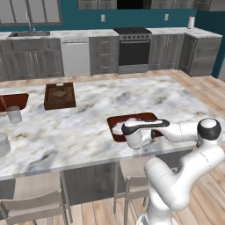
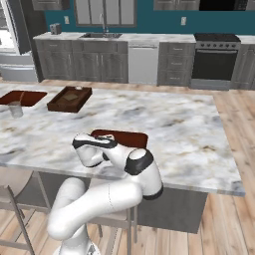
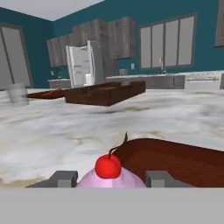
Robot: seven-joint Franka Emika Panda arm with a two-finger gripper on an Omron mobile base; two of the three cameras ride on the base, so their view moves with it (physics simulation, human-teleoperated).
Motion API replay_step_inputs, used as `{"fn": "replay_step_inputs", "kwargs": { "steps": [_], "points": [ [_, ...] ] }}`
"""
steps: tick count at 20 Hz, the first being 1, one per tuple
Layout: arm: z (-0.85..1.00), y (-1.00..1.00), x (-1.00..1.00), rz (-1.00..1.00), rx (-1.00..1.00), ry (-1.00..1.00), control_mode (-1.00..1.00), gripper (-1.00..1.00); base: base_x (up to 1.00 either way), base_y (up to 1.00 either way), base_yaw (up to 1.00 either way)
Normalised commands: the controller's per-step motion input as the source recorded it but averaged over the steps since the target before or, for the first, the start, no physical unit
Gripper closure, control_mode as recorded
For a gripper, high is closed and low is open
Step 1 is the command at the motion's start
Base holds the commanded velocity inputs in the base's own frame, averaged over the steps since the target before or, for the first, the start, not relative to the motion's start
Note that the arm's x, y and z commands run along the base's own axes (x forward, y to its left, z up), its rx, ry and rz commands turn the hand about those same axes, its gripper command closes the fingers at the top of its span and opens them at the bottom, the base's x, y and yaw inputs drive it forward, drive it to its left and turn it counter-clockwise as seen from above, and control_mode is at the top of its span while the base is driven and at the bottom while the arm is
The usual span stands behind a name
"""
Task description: Take the cupcake and cake from the fridge and place them on the empty tray on the dining counter.
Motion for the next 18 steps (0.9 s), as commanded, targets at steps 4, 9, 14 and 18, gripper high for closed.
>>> {"fn": "replay_step_inputs", "kwargs": {
  "steps": [4, 9, 14, 18],
  "points": [
    [-0.32, 0.01, 0.24, 0.00, 0.00, 0.00, -1.00, -1.00, 0.00, 0.00, 0.00],
    [-0.19, 0.00, 0.02, 0.00, 0.00, 0.00, -1.00, -1.00, 0.00, 0.00, 0.00],
    [0.01, -0.02, -0.07, 0.00, 0.00, -0.01, -1.00, -1.00, 0.00, 0.00, 0.00],
    [0.42, -0.06, -0.20, 0.00, 0.00, -0.05, -1.00, -1.00, 0.00, 0.00, 0.00]
  ]
}}
